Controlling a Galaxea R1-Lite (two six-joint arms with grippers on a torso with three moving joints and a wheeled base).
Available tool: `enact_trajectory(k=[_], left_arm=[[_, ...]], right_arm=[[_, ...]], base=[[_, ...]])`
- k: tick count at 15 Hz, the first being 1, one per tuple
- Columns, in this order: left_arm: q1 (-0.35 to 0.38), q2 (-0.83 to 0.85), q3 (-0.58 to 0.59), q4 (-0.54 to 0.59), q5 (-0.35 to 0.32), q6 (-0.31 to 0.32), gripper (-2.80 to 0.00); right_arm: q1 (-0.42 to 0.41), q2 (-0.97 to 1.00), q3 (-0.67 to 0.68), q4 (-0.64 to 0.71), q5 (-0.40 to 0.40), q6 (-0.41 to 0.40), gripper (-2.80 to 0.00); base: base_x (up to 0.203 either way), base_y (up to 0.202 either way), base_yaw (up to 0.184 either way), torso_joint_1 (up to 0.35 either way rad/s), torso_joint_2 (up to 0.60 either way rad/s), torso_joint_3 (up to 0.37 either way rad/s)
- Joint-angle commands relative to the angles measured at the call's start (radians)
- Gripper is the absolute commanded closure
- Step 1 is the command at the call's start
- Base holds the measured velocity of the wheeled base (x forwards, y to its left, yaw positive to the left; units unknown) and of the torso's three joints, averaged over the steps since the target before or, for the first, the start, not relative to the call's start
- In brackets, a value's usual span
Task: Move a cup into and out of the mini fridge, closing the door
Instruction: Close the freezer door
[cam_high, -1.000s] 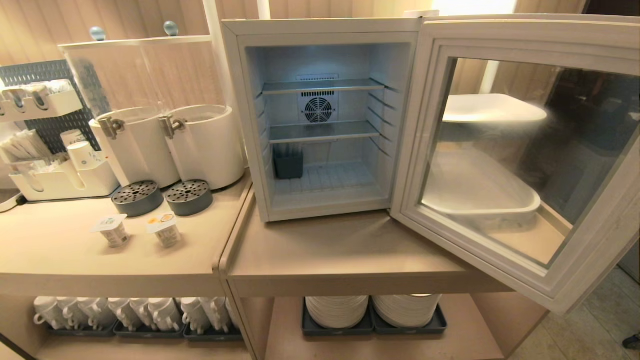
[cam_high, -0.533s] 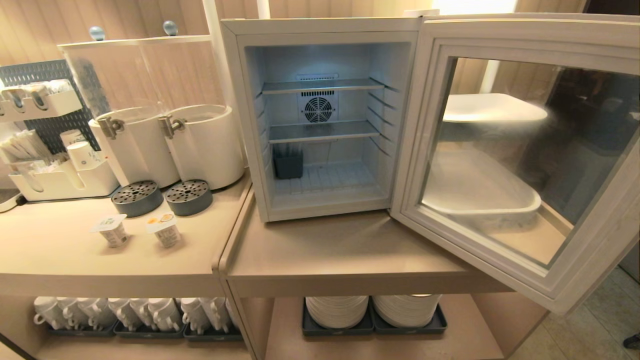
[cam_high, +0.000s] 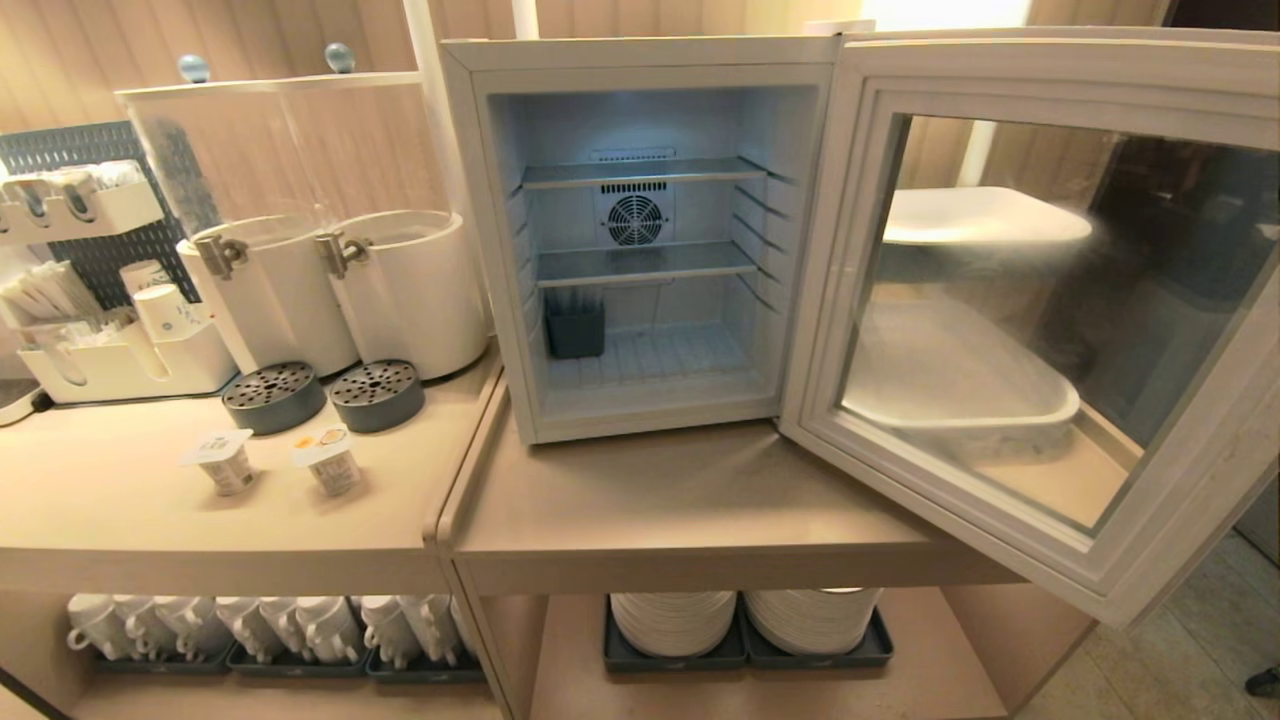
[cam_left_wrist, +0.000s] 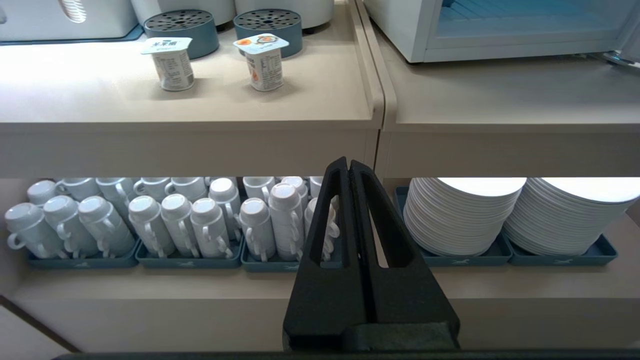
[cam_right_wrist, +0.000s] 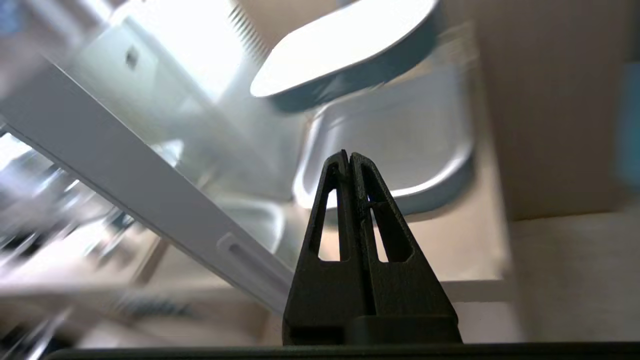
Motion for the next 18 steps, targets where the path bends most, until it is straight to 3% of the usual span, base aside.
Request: enact_trajectory(k=[1, 4, 5, 10, 13, 18], left_arm=[[0.001, 0.000, 0.002, 0.000, 0.000, 0.000, 0.00], [0.001, 0.000, 0.002, 0.000, 0.000, 0.000, 0.00], [0.001, 0.000, 0.002, 0.000, 0.000, 0.000, 0.00], [0.001, 0.000, 0.002, 0.000, 0.000, 0.000, 0.00], [0.001, 0.000, 0.002, 0.000, 0.000, 0.000, 0.00], [0.001, 0.000, 0.002, 0.000, 0.000, 0.000, 0.00]], right_arm=[[0.170, 0.055, 0.142, -0.129, 0.016, -0.011, 0.00], [0.411, 0.059, 0.287, -0.313, 0.016, -0.008, 0.00], [0.456, 0.060, 0.314, -0.337, 0.016, -0.008, 0.00], [0.564, 0.009, 0.391, -0.348, 0.004, -0.006, 0.00], [0.674, -0.070, 0.456, -0.347, -0.094, -0.007, 0.00], [0.944, -0.212, 0.550, -0.327, -0.358, -0.012, 0.00]], base=[[0.000, 0.000, 0.000, 0.000, 0.00, 0.000], [0.000, 0.000, 0.000, 0.000, 0.00, 0.000], [0.000, 0.000, 0.000, 0.000, 0.00, 0.000], [0.000, 0.000, 0.000, 0.000, 0.00, 0.000], [0.000, 0.000, 0.000, 0.000, 0.00, 0.000], [0.000, 0.000, 0.000, 0.000, 0.00, 0.000]])
